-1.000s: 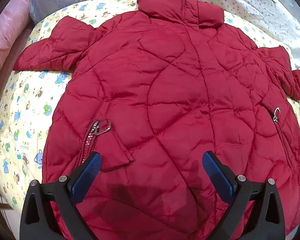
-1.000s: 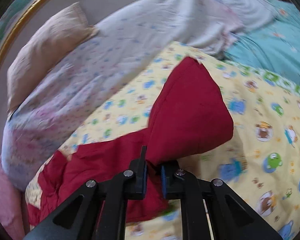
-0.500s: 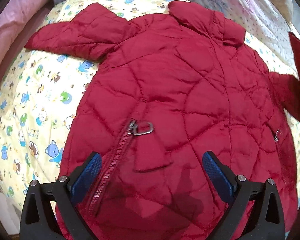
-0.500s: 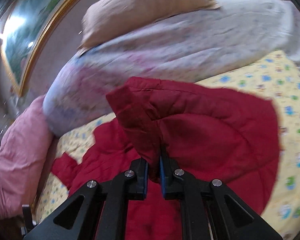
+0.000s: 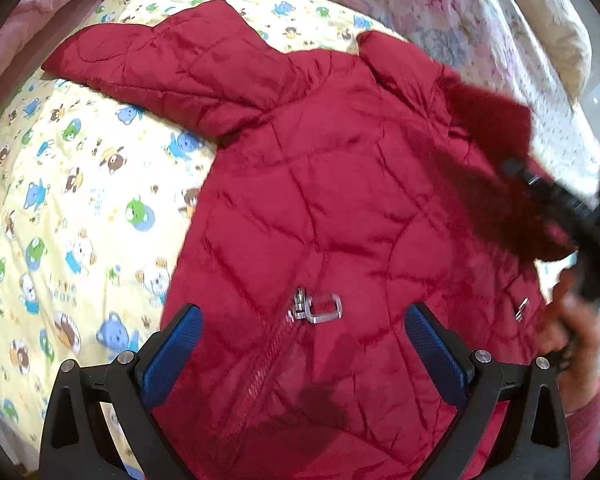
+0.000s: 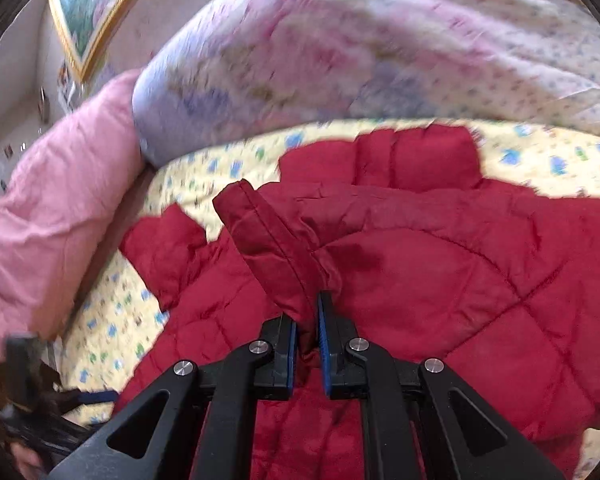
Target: Fold large clothes
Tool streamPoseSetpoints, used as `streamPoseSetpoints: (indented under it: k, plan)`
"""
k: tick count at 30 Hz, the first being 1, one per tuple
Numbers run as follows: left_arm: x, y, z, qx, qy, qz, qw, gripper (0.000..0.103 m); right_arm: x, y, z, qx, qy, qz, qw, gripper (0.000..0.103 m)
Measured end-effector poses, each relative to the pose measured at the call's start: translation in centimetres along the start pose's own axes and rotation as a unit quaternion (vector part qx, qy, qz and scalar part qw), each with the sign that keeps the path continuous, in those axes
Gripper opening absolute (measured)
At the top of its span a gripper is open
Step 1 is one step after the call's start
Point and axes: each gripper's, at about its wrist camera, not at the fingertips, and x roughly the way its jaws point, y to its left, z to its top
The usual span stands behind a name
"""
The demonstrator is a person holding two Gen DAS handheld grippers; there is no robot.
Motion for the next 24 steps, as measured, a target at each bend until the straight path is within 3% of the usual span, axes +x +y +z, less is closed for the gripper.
streamPoseSetpoints:
  k: [7, 11, 14, 16, 18, 23, 24]
  plan:
    - [1.1, 1.5, 4.4, -0.02, 0.012, -0.077, 0.9968, 0.102, 4.3, 2.9, -2.2, -0.068, 0.052, -0.013, 0.996, 0.017]
    - [3.4, 1.3, 8.8, -0.033, 0.035, -0.141, 0.9888, 0.101, 4.6, 3.8, -3.2, -0.1, 0.051, -0.016, 0.994, 0.022]
    - [5.9, 0.5, 11.4, -0.034, 0.059, -0.169, 0.9832, 0.099, 4.7, 4.0, -3.3, -0.109, 0.05, -0.008, 0.993, 0.028]
    - [8.1, -0.1, 12.9, -0.035, 0.08, -0.201, 0.9757, 0.096, 4.8, 4.1, -3.5, -0.115, 0.05, 0.0, 0.992, 0.037]
    - [10.9, -0.7, 14.2, -0.031, 0.105, -0.215, 0.9704, 0.089, 4.8, 4.3, -3.7, -0.123, 0.049, -0.001, 0.991, 0.039]
    - [15.7, -1.8, 15.5, -0.013, 0.148, -0.187, 0.971, 0.03, 4.7, 4.1, -3.9, -0.119, 0.05, 0.005, 0.992, 0.04]
    - [15.6, -2.1, 15.6, -0.011, 0.147, -0.191, 0.9705, 0.025, 4.7, 3.9, -3.9, -0.116, 0.051, 0.008, 0.992, 0.04]
